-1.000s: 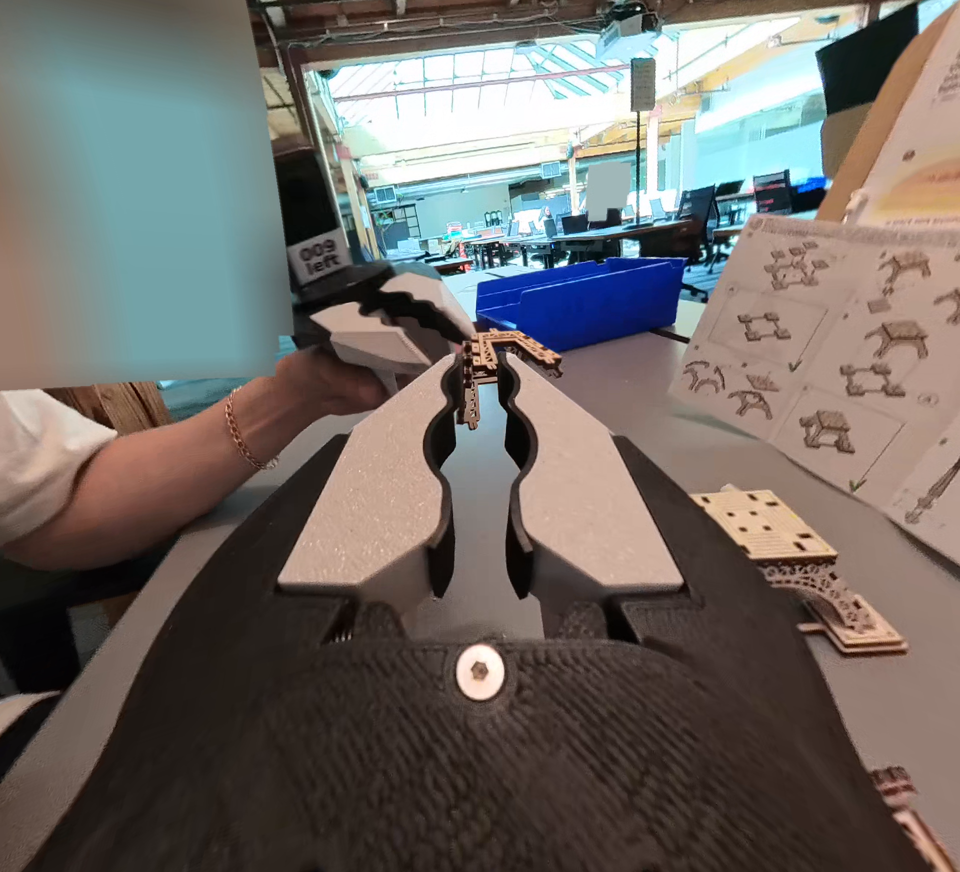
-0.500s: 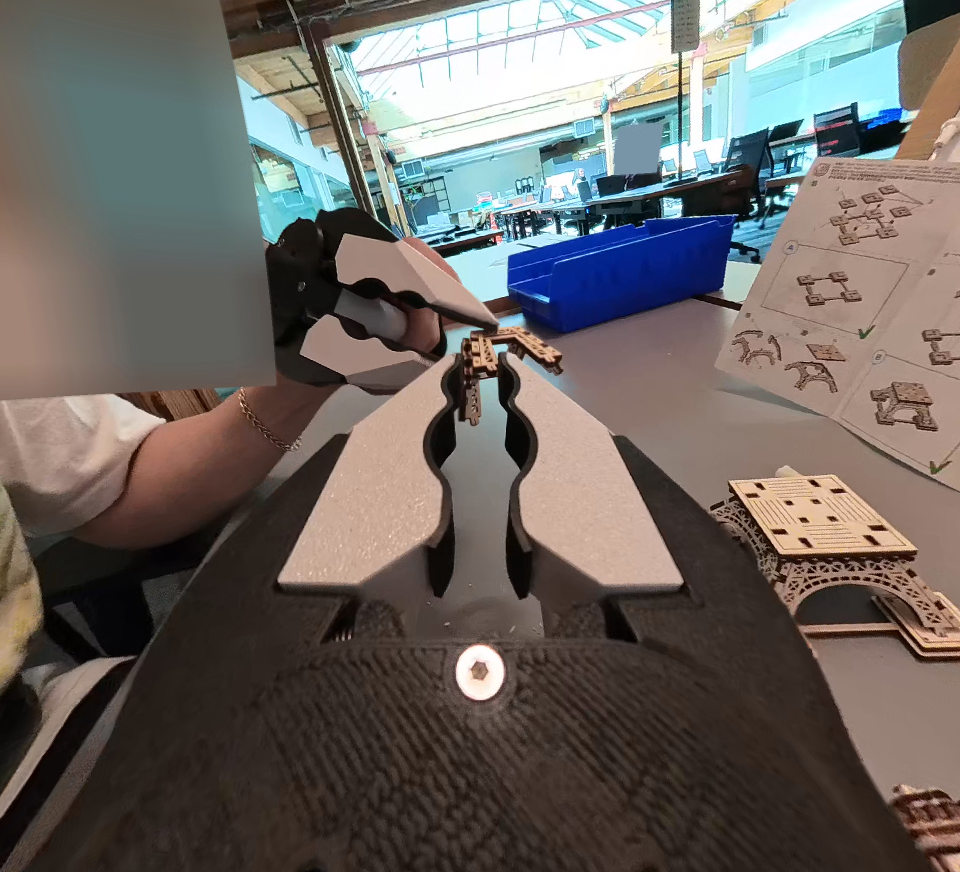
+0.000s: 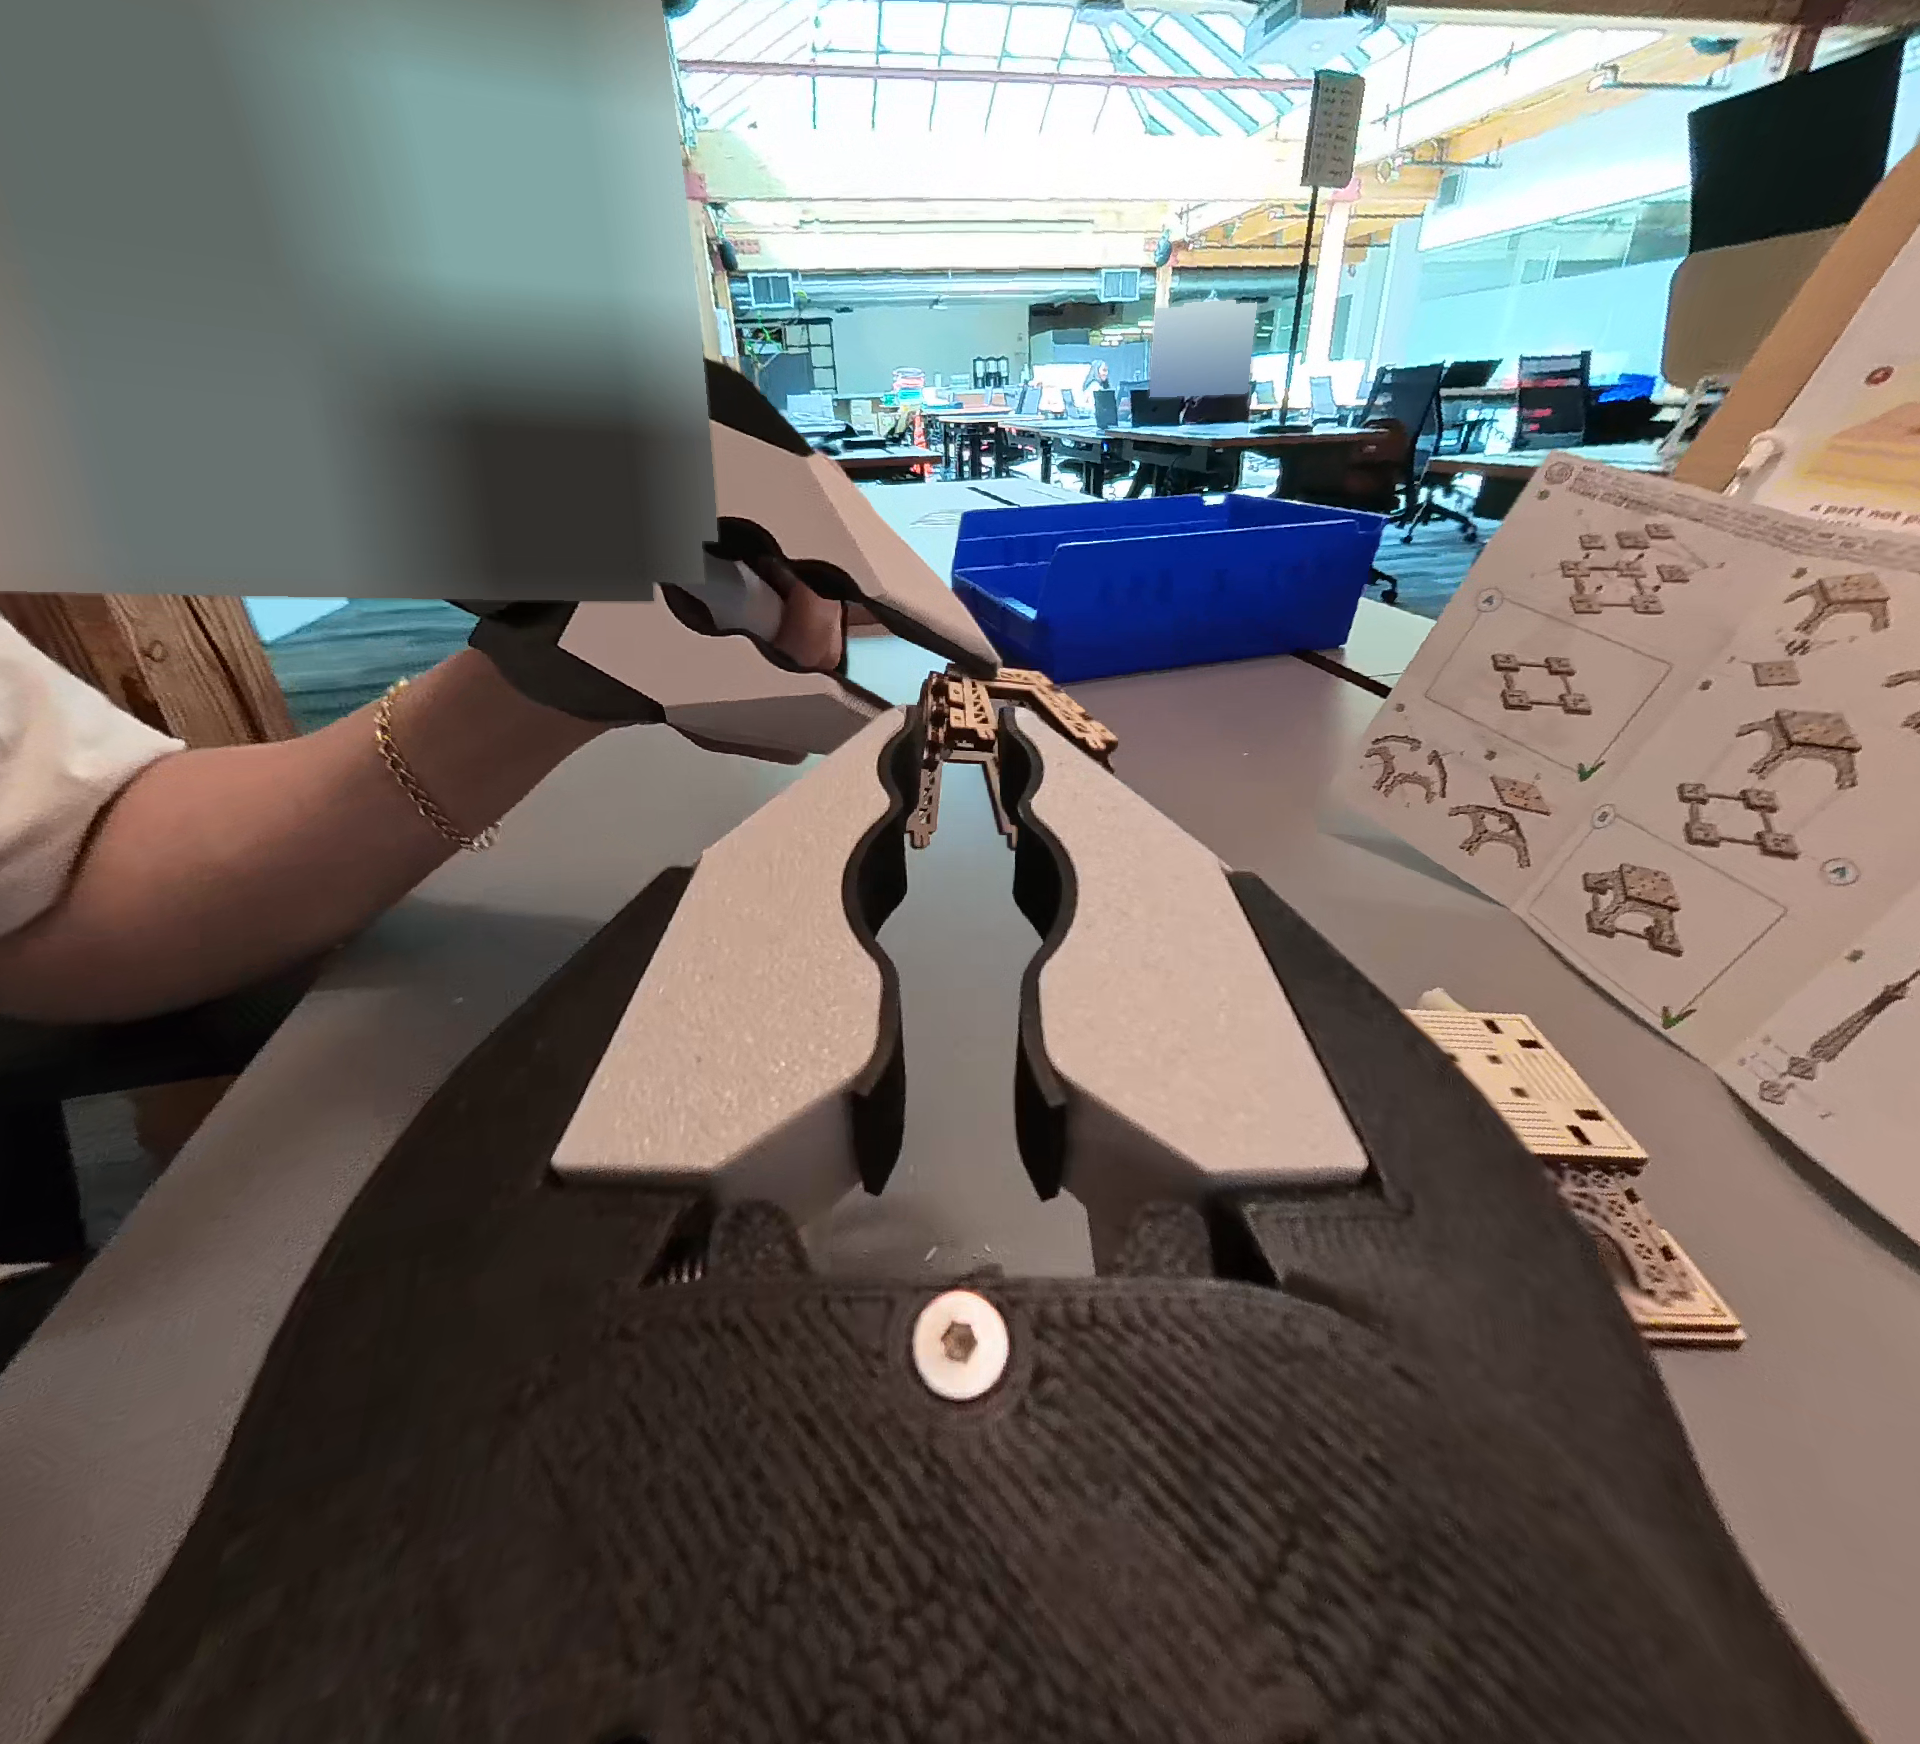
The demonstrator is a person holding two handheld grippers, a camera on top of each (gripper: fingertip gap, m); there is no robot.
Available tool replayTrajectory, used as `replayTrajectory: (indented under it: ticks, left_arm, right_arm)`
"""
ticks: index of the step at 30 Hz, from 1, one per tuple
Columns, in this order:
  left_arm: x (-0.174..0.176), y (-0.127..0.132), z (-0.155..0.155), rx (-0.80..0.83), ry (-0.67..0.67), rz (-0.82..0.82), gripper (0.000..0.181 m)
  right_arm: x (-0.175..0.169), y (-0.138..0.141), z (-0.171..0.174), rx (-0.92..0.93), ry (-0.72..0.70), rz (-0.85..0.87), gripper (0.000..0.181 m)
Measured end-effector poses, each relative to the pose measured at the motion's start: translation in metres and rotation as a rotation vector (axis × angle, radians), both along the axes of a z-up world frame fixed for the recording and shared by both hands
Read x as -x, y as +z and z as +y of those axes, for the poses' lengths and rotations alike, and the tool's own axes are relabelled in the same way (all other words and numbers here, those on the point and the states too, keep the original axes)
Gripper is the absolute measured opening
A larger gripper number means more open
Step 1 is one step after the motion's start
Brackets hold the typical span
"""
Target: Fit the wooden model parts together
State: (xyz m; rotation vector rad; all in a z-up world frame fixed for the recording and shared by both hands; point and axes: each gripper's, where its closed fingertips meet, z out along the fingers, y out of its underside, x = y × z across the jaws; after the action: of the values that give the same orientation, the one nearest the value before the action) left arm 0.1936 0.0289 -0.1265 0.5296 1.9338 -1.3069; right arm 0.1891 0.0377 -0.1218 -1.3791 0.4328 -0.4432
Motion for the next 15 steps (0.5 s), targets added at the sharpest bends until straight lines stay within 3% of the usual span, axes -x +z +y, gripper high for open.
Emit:
replayTrajectory:
  ticks: [1,6,15]
  left_arm:
    - [0.0001,0.0001,0.0001,-0.001,0.000,0.002,0.013]
    - [-0.0009,0.0029,0.0001,0.008,0.010,-0.016,0.012]
    - [0.0011,0.0080,-0.0007,0.029,0.004,-0.071,0.012]
  right_arm:
    - [0.0002,-0.0003,0.0002,0.014,-0.007,-0.016,0.012]
    - [0.0039,0.0026,0.0023,0.021,-0.009,-0.066,0.023]
    - [0.0022,0.0093,-0.0034,-0.056,-0.017,-0.039,0.010]
